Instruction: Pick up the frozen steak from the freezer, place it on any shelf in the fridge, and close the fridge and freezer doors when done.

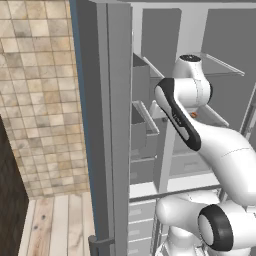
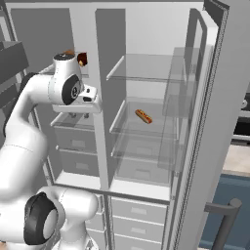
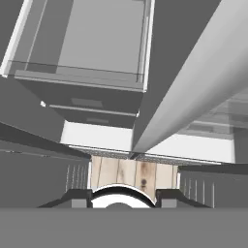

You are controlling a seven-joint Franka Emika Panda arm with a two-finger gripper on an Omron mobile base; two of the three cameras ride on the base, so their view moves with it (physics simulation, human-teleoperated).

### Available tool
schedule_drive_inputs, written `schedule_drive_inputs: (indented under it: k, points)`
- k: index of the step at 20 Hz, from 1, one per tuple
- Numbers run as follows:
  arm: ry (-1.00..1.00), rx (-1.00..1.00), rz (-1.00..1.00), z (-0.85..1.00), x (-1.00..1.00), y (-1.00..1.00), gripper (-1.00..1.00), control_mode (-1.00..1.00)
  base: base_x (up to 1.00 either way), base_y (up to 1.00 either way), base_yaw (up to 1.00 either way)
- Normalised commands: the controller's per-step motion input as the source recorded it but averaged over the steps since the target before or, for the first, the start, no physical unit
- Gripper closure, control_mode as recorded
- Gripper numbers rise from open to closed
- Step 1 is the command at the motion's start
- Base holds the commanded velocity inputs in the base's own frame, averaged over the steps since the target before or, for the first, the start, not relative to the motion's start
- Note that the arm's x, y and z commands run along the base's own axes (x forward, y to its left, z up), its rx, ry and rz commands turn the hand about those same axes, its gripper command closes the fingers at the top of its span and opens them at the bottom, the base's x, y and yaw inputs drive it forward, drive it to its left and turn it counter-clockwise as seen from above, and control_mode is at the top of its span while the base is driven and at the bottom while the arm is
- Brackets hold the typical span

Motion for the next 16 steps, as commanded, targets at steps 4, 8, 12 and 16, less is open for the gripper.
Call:
schedule_drive_inputs:
  k: [4,8,12,16]
  points:
    - [-0.02,0.02,0.0,0.0,-0.17,-0.03,-1.0,-1.0,0.0,0.0,0.0]
    - [-0.16,0.05,0.0,0.01,-0.38,0.0,-1.0,-1.0,0.0,0.0,0.0]
    - [-0.3,0.08,-0.01,0.21,-0.23,0.0,-1.0,-1.0,0.0,0.0,0.0]
    - [-0.33,0.08,-0.06,0.52,-0.17,0.16,-1.0,-1.0,0.0,0.0,0.0]
